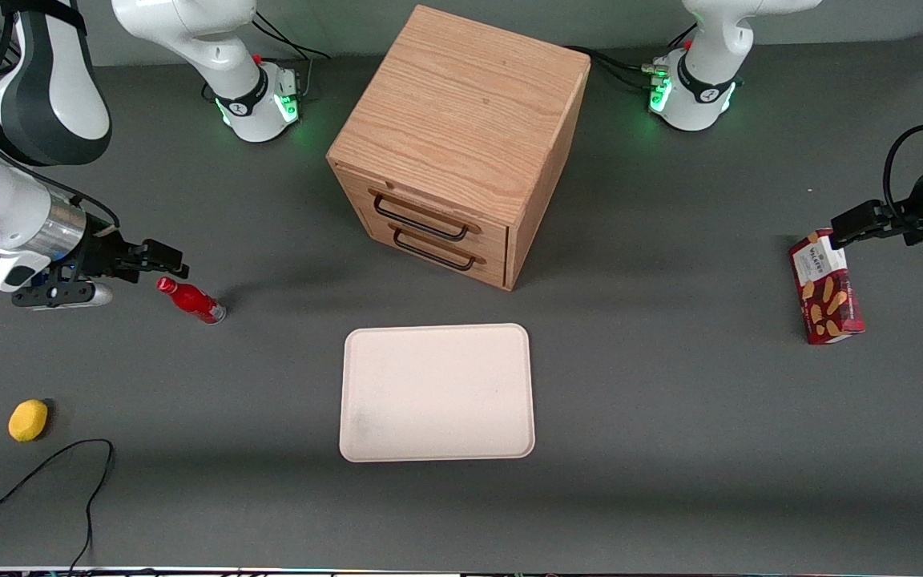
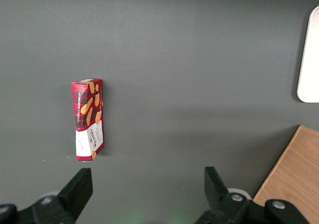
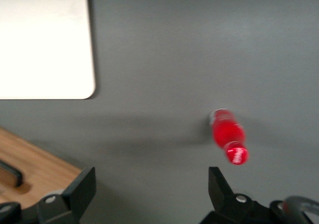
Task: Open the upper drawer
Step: 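Move the open right gripper toward the upper drawer's black handle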
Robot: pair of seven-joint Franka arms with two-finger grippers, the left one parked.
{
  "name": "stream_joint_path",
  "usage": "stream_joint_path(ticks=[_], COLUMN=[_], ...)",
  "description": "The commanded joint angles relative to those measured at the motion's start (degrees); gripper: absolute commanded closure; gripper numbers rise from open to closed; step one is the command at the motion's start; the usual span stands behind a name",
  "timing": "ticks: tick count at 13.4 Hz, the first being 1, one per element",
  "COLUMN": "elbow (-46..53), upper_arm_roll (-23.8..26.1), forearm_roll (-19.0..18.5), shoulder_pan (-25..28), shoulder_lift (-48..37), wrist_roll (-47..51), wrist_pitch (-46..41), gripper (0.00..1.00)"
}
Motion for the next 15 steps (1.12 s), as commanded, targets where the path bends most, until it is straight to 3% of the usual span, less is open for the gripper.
stream_joint_path(ticks=[1,3,4,8,15], elbow=[7.17,11.4,12.89,21.75,26.18], upper_arm_roll=[-0.25,-0.25,-0.25,-0.16,0.28], forearm_roll=[6.2,12.18,13.34,13.52,13.35], shoulder_pan=[3.43,5.27,7.37,13.01,18.2], shoulder_lift=[4.27,8.05,9.2,15.77,18.53], wrist_roll=[0.25,-0.01,-0.1,-0.54,-5.28], wrist_pitch=[-6.2,-9.03,-9.03,-9.29,-11.92], gripper=[0.0,0.0,0.0,0.0,0.0])
